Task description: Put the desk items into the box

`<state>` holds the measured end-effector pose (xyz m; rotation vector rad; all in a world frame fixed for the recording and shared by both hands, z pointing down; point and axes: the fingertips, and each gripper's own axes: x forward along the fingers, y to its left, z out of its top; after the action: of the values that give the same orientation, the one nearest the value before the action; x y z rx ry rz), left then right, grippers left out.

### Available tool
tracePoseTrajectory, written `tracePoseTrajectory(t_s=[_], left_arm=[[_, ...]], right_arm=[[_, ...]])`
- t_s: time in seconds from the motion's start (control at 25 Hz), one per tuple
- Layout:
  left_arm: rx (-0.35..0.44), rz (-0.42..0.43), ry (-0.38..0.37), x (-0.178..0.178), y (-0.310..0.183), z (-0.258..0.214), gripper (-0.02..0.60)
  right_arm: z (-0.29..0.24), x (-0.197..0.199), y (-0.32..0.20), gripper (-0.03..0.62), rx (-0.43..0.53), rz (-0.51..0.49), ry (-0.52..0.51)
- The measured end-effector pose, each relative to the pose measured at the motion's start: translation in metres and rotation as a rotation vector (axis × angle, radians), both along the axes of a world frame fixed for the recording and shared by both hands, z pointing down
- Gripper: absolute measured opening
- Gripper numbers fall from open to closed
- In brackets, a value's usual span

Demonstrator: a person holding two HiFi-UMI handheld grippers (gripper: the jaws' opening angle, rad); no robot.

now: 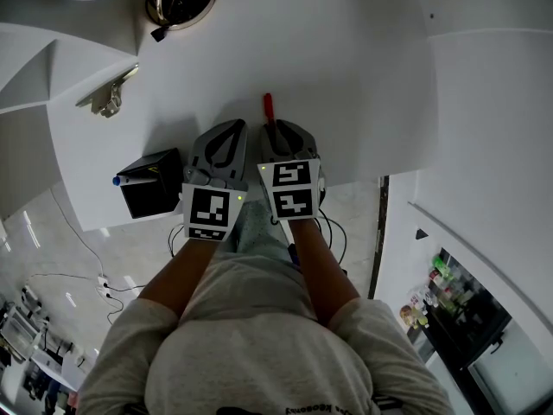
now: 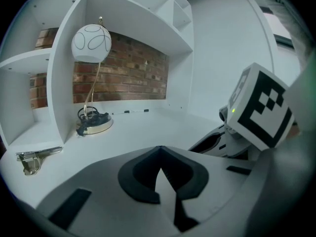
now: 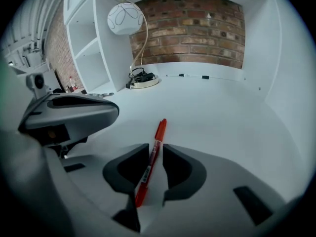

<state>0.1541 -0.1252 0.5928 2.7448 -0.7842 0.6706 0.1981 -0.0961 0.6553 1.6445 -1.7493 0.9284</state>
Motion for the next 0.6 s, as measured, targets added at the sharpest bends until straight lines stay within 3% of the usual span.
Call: tracePoseTrajectory(t_s=[0.24,0.6], left_arm=[[-0.003,0.008,0.003,0.0020,0.0034,-0.0007,0.003],[-0.005,0.007,-0.001,0.0029,0.0061,-0.0058,0.003]], right_arm=[[0.0017,0.0037,-0.0003,0.056,-0.053,-0.001,0.023],[-0.0028,0.0053,-0.0004,0.053,-0.043,0.037,-0.017]])
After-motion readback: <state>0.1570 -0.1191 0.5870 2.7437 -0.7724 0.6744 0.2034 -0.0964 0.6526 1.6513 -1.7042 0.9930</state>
